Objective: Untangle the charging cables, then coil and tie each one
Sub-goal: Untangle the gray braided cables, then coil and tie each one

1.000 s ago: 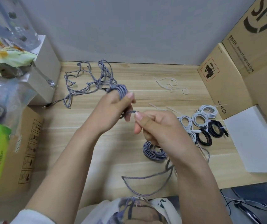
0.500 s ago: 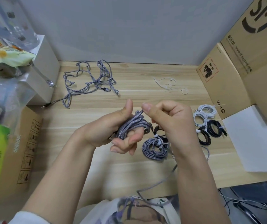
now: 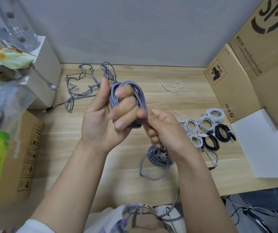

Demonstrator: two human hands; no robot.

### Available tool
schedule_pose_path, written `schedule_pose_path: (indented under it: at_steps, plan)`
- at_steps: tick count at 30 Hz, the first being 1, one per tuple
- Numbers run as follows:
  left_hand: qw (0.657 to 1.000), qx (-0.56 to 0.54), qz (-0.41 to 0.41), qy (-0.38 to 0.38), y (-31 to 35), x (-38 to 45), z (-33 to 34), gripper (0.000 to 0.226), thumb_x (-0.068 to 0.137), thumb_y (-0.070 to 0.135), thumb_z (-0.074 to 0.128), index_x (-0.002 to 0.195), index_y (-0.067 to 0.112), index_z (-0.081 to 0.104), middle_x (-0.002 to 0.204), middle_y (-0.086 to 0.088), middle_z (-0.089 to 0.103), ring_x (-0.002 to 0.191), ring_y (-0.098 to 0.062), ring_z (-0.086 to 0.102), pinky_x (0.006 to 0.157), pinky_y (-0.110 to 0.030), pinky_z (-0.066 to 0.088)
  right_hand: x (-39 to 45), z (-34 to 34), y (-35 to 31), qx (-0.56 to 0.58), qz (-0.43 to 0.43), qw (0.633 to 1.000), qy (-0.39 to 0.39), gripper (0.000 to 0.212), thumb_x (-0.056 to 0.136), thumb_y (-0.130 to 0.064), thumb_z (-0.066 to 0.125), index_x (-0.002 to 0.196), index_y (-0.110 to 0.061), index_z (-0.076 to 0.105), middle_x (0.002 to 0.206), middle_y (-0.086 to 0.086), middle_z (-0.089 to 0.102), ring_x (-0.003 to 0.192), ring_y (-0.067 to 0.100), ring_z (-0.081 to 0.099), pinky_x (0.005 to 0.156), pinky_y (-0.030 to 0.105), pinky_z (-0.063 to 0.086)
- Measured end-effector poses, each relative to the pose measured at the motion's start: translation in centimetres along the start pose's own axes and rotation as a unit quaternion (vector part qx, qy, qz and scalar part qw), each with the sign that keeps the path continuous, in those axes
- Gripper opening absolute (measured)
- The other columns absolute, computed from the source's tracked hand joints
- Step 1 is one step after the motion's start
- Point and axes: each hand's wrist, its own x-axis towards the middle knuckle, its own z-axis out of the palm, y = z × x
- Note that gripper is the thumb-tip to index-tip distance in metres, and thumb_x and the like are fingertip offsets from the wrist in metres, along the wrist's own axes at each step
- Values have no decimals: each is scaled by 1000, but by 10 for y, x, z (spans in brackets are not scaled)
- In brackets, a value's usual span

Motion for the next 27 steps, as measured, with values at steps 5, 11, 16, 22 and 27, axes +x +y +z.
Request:
schedule_pose_path:
  at_steps: [5,11,16,22,27]
  plan:
    - [962,123,167,179,11,8,1,17,93,18,53,90,2,54,61,-7,49,60,-22,52,90,-35,48,-1,7,16,-12,82,995,-53,38,101,-34,34,69,-17,44,44,-9,26,37,4,15,40,19,11]
    - [821,449,170,309,4,14,-19,17,93,24,38,85,11,45,51,8,47,52,-13,51,65,-22,46,-7,10,13,-141,74,986,-47,37,96,-28,50,61,-20,57,43,-11,35,30,1,32,36,15,24]
    - [700,639,105,301,2,7,-26,22,90,35,48,82,15,53,53,3,51,53,-10,48,55,-18,37,-11,3,6,-172,19,985,-24,28,89,-23,63,61,-21,60,38,-13,40,35,2,36,43,11,27]
    - [668,698,27,258,7,5,-25,30,74,52,56,79,22,54,58,2,54,57,-12,50,59,-26,41,-12,-3,8,-233,-5,971,42,37,70,9,64,65,-27,61,44,-12,35,46,7,31,53,25,35]
    - [673,698,15,246,9,2,-18,58,48,45,79,94,26,49,60,10,49,59,-11,46,61,-30,39,-13,-4,4,-47,15,997,62,34,75,16,61,67,-17,60,45,-13,37,42,6,32,47,18,31]
